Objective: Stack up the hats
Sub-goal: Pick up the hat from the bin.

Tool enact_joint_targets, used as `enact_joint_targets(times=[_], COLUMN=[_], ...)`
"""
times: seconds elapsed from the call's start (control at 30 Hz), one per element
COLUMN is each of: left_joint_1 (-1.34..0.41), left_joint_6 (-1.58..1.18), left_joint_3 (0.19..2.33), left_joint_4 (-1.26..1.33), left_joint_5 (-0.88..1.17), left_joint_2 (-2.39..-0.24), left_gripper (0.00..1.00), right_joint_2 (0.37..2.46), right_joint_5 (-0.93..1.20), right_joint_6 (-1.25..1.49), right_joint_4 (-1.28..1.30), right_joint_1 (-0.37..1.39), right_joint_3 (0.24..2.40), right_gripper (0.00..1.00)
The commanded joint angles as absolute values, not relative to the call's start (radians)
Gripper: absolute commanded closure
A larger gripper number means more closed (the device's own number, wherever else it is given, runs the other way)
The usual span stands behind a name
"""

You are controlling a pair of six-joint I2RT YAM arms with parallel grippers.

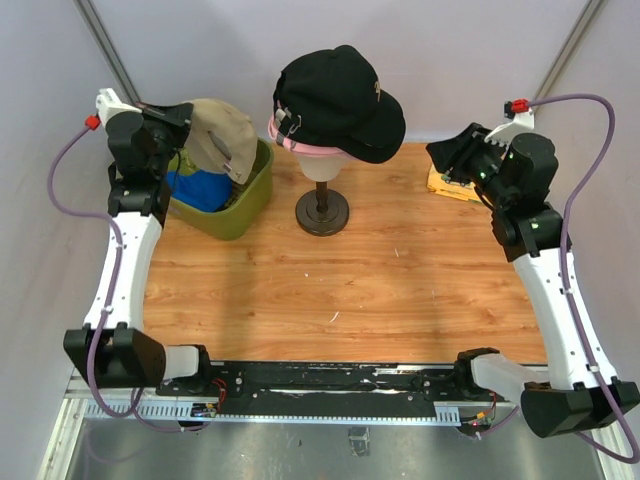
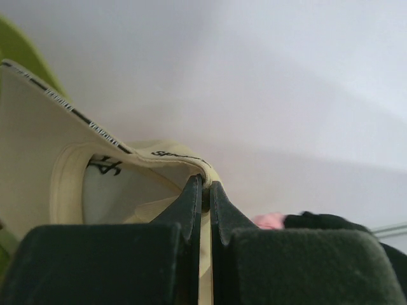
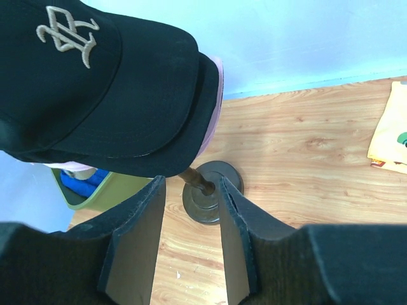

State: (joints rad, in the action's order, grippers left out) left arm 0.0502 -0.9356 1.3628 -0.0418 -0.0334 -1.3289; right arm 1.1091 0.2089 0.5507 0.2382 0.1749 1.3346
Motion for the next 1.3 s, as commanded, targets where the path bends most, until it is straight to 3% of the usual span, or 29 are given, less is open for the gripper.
enact_joint_targets(times=[0.0,0.5,0.77,1.0,1.27], left_joint_1=[0.056,0.055,0.055,0.055,0.055], left_joint_6=[-1.007,-1.115,-1.281,-1.423,-1.766], left_joint_3=[1.381,1.429,1.474,1.691,1.808], left_joint_4=[0.065,-0.037,-0.002,0.042,0.299], left_joint_5=[-0.06,0.157,0.4,0.651,0.852], left_joint_2=[-1.213,-1.003,-0.932,-1.012,-1.09], left_gripper=[1.0,0.99,0.99,0.99,1.0], right_joint_2=[1.069,0.999,1.0,1.059,1.135], right_joint_5=[0.219,0.34,0.468,0.673,0.828], right_joint_6=[0.528,0.599,0.683,0.864,1.133], right_joint_4=[0.209,0.129,0.058,-0.159,-0.531], right_joint_1=[0.186,0.185,0.185,0.184,0.187], right_joint_3=[1.374,1.393,1.387,1.37,1.347], right_gripper=[0.6,0.58,0.56,0.47,0.37])
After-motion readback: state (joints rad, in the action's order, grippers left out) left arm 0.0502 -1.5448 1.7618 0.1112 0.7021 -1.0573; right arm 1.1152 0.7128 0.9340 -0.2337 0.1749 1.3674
